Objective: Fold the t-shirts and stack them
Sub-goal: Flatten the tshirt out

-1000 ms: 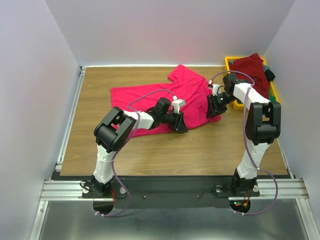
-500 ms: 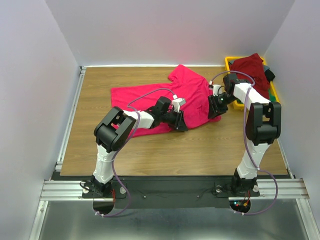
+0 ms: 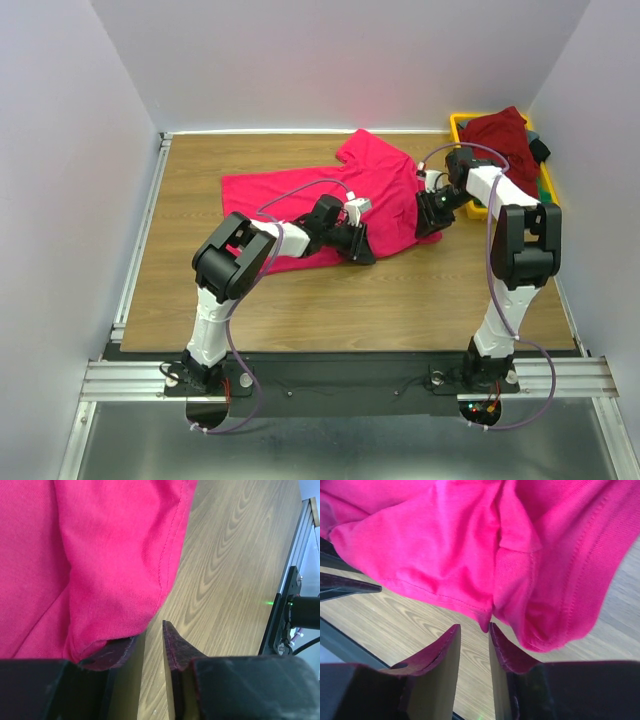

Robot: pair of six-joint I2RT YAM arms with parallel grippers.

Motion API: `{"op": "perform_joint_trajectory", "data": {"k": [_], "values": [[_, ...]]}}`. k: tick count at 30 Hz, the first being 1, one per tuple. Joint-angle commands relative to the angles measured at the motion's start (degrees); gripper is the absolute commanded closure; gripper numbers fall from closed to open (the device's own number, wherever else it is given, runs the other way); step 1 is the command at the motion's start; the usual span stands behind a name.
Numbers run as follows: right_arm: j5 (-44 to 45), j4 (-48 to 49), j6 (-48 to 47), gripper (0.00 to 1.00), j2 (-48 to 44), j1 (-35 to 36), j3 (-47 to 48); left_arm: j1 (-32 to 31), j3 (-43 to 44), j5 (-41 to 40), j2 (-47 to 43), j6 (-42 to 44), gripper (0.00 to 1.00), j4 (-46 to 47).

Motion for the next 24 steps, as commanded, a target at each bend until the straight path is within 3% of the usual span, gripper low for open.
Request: {"op": "perform_joint_trajectory", "data": {"k": [1, 9, 11, 12, 13, 16, 22, 23, 24], "values": [[-3.72, -0.26, 0.23, 0.68, 0.80, -0.35, 0.69, 0.26, 2.75, 1.56, -0.50, -0.39, 0.71, 2.04], [-2.05, -0.61, -0.21, 0.75, 1.68, -0.35, 0.95, 0.35, 3.19, 2.44, -0.42, -0.65, 0.82, 2.31], [-1.70, -0.52, -0.29, 0.81, 1.51, -0.35, 0.95, 0.26, 3.11, 2.53, -0.50, -0.74, 0.86, 2.31], [-1.44, -0.61, -0.21, 0.94, 1.59, -0.27, 1.04, 0.35, 3.11, 2.70, -0.50, -0.83, 0.90, 2.39], [-1.26, -0.52, -0.12, 0.99, 1.42, -0.26, 1.13, 0.35, 3.11, 2.88, -0.59, -0.92, 0.92, 2.40], [-0.82, -0.52, -0.12, 0.99, 0.11, -0.35, 1.13, 0.35, 2.76, 3.76, -1.55, -1.27, 1.00, 2.48], [2.60, -0.35, 0.58, 0.99, -2.45, -0.35, 1.04, 0.35, 1.44, 4.46, -3.67, -1.44, 1.00, 2.57], [3.48, -0.26, 0.93, 0.97, -2.36, -0.35, 1.13, 0.44, 1.35, 4.46, -3.93, -1.44, 1.00, 2.48], [4.09, -0.34, 1.28, 0.77, -2.10, -0.35, 1.13, 0.44, 1.26, 4.38, -3.93, -1.36, 1.00, 2.48]]}}
